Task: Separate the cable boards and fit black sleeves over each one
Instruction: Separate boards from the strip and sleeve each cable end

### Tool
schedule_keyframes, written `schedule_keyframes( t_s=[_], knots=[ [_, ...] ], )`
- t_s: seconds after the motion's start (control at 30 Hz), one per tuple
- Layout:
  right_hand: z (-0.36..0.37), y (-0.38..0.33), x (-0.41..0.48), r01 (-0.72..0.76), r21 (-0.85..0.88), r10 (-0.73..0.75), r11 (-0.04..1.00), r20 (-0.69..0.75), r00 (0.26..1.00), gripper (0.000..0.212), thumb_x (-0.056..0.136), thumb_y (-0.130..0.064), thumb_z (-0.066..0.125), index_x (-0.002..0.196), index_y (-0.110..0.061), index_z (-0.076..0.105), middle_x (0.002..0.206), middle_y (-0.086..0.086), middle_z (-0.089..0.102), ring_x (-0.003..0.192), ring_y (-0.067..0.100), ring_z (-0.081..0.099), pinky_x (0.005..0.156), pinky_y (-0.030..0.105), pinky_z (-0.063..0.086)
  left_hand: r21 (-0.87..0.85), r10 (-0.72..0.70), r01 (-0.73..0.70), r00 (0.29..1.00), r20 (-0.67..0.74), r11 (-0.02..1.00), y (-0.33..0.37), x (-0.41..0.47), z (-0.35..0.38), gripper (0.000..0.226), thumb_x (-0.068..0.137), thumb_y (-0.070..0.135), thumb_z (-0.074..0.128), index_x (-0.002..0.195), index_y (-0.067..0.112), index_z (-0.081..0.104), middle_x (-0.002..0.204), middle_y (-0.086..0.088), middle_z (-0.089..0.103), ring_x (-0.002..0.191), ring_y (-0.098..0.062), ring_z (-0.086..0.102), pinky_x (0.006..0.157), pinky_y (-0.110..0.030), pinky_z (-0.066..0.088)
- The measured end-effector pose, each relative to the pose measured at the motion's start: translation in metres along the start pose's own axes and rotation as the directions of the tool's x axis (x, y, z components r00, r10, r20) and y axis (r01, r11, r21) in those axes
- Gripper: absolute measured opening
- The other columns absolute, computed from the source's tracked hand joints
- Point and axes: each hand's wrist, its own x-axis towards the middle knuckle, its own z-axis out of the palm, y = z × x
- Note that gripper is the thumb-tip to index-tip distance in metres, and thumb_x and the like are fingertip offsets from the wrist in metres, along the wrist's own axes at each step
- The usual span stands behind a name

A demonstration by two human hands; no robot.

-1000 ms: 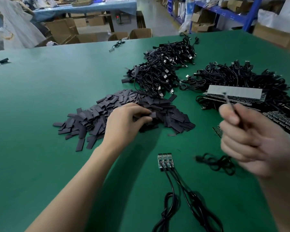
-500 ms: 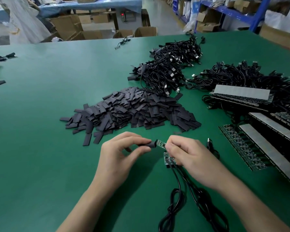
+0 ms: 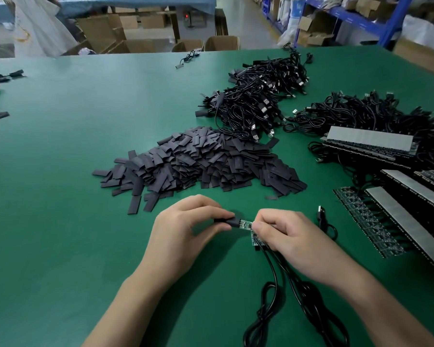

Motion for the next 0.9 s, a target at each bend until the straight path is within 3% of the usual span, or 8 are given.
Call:
schedule_keyframes(
  t_s=[0.2, 0.43, 0.6, 0.73, 0.9],
  knots=[
    [-0.0006, 0.0001, -0.0017, 0.001, -0.025, 0.000, 1.000, 0.020, 1.000, 0.035, 0.103, -0.038, 0.055, 0.072, -0.024, 0.053, 0.053, -0.012, 0.037, 0.050, 0.007, 0.028, 0.048, 0.025, 0.023, 0.075, 0.040, -0.046, 0.996, 0.077, 0.996, 0.0011, 0.0000, -0.0037, 0.016, 0.089, 0.039, 0.074, 0.102, 0.032, 0.079, 0.100, 0.020, 0.068, 0.090, -0.001, 0.066, 0.076, -0.033, 0.057],
    [0.0026, 0.0026, -0.0007, -0.009, -0.066, 0.011, 0.998, 0.028, 1.000, 0.033, 0.101, -0.044, 0.055, 0.075, -0.023, 0.055, 0.054, -0.010, 0.039, 0.049, 0.006, 0.030, 0.050, 0.025, 0.026, 0.036, 0.022, -0.028, 0.989, 0.148, 0.999, 0.0021, -0.0015, -0.0014, 0.018, 0.090, 0.038, 0.074, 0.106, 0.031, 0.078, 0.103, 0.020, 0.067, 0.090, -0.003, 0.067, 0.078, -0.035, 0.057],
    [0.0051, 0.0044, -0.0004, 0.011, -0.061, -0.010, 0.998, 0.017, 1.000, 0.022, 0.097, -0.048, 0.058, 0.086, -0.029, 0.064, 0.068, 0.005, 0.056, 0.055, 0.006, 0.040, 0.056, 0.031, 0.034, 0.025, 0.054, -0.059, 0.987, 0.150, 0.998, 0.0045, -0.0014, 0.0028, 0.017, 0.092, 0.036, 0.073, 0.107, 0.029, 0.077, 0.103, 0.019, 0.066, 0.090, -0.004, 0.067, 0.077, -0.034, 0.057],
    [-0.0025, 0.0084, -0.0008, 0.039, -0.030, -0.041, 0.999, -0.081, 0.996, 0.005, 0.094, -0.039, 0.069, 0.092, -0.035, 0.069, 0.069, -0.008, 0.062, 0.054, 0.001, 0.046, 0.053, 0.022, 0.039, 0.012, 0.027, -0.028, 0.995, 0.097, 1.000, 0.0023, -0.0012, 0.0014, 0.017, 0.091, 0.032, 0.074, 0.107, 0.025, 0.079, 0.103, 0.016, 0.067, 0.091, -0.006, 0.068, 0.079, -0.034, 0.056],
    [-0.0018, 0.0090, -0.0001, 0.028, -0.007, -0.028, 1.000, -0.072, 0.997, 0.012, 0.095, -0.034, 0.069, 0.084, -0.032, 0.069, 0.064, -0.013, 0.060, 0.054, 0.000, 0.045, 0.052, 0.018, 0.036, 0.011, 0.045, -0.046, 0.996, 0.082, 0.999, 0.0067, -0.0014, 0.0028, 0.018, 0.091, 0.031, 0.074, 0.106, 0.021, 0.079, 0.102, 0.014, 0.067, 0.091, -0.005, 0.067, 0.078, -0.032, 0.056]
  ],
)
